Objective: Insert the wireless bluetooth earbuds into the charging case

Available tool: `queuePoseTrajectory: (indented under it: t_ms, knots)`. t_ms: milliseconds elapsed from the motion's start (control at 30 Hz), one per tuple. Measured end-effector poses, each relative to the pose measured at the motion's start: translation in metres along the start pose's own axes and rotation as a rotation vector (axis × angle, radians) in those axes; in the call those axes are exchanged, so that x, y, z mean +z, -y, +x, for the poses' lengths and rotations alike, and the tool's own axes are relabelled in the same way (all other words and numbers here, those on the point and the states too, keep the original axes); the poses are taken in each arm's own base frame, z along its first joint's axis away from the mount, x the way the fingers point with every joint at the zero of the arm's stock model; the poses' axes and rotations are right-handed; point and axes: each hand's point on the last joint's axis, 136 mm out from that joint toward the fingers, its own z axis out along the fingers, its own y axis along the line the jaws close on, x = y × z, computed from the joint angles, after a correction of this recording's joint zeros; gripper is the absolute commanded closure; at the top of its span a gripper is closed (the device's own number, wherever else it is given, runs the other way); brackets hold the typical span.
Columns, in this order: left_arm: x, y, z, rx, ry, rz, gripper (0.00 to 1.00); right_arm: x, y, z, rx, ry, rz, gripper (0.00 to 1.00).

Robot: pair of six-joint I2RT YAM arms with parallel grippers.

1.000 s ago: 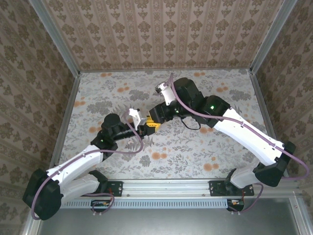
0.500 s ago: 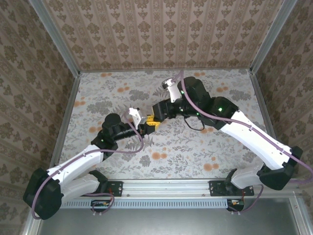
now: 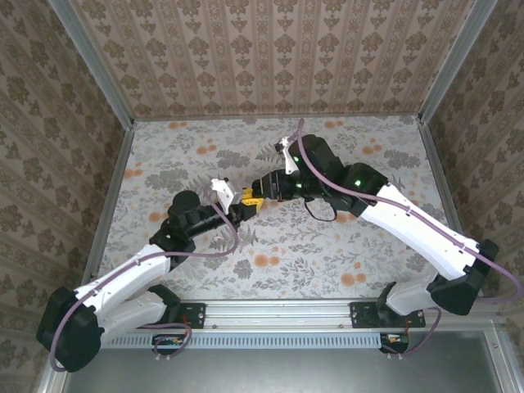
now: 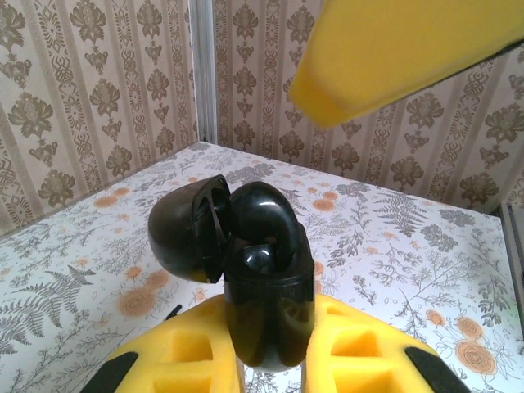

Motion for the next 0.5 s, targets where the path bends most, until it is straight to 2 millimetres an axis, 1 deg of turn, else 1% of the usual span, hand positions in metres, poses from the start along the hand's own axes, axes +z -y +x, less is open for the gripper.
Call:
queuePoseTrajectory:
  t_ms: [100, 200, 500]
  knots:
    - [-0.001, 0.0, -0.001, -0.001, -0.001, -0.003, 1.0, 0.011, 0.003, 0.004, 0.004, -0.024, 0.016, 0.71]
    - [-0.002, 0.001, -0.001, -0.001, -0.002, -0.004, 1.0, 0.017, 0.005, 0.006, 0.005, -0.037, 0.024, 0.71]
    - [-0.002, 0.001, 0.001, -0.005, -0.009, -0.004, 1.0, 0.024, 0.007, 0.009, 0.006, -0.052, 0.033, 0.72]
